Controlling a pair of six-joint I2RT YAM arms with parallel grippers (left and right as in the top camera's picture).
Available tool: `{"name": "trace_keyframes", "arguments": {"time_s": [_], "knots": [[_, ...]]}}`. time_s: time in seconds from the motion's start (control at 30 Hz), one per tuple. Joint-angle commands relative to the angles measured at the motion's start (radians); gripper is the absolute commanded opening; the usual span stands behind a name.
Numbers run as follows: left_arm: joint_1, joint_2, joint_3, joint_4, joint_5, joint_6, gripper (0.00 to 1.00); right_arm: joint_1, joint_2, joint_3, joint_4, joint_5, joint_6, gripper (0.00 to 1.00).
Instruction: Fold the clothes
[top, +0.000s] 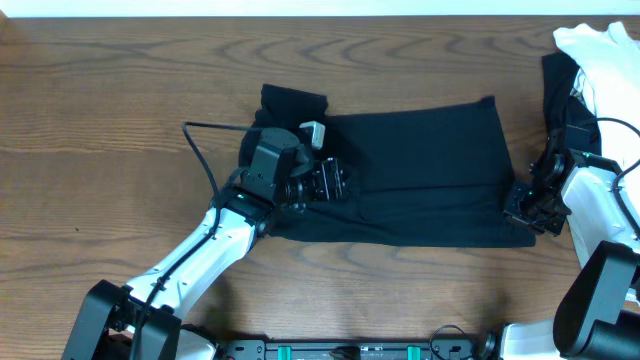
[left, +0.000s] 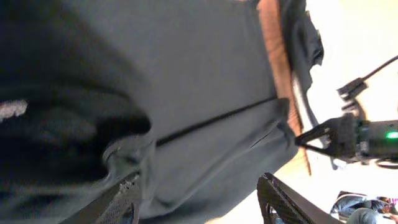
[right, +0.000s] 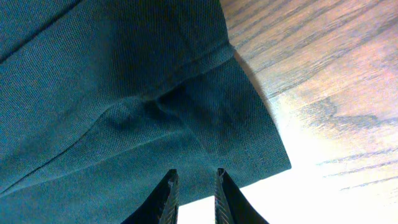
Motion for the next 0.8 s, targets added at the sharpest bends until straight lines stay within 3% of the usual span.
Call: {"name": "trace_keyframes", "arguments": {"time_s": [0.0, 0.13, 0.33, 0.63, 0.77], "knots": [[0.000, -0.014, 0.000, -0.076, -0.001, 0.042, 0.61, 0.007, 0.007, -0.001, 0.002, -0.004, 0.003, 0.19], [0.000, -0.011, 0.000, -0.208, -0.059, 0.117, 0.60, 0.007, 0.007, -0.001, 0.002, -0.004, 0.003, 0.19], [0.028, -0.010, 0.000, -0.402, -0.355, 0.138, 0.59, 0.007, 0.007, -0.001, -0.001, -0.004, 0.003, 0.19], [0.119, -0.008, -0.004, -0.547, -0.362, 0.139, 0.61, 0.006, 0.007, -0.002, 0.019, 0.000, 0.003, 0.20], [0.122, -0.003, -0.019, -0.550, -0.379, 0.150, 0.66, 0.006, 0.007, -0.002, 0.046, 0.000, 0.003, 0.29]]}}
